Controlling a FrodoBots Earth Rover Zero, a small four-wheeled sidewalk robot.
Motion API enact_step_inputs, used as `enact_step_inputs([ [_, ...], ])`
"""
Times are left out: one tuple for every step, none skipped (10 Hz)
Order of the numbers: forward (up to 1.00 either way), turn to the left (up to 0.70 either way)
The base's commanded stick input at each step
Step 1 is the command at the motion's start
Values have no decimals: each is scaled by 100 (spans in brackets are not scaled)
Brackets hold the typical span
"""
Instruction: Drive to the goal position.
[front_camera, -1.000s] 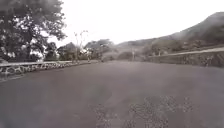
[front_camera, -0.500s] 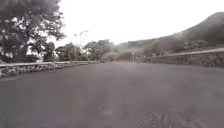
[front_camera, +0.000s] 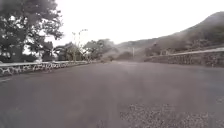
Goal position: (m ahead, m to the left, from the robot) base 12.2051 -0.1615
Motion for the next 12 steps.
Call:
enact_step_inputs([
  [70, 0],
  [70, 0],
  [70, 0],
  [70, 0],
  [70, 0],
  [70, 0],
  [70, 0],
  [70, 0],
  [70, 0],
  [70, 0],
  [70, 0],
  [70, 0],
])
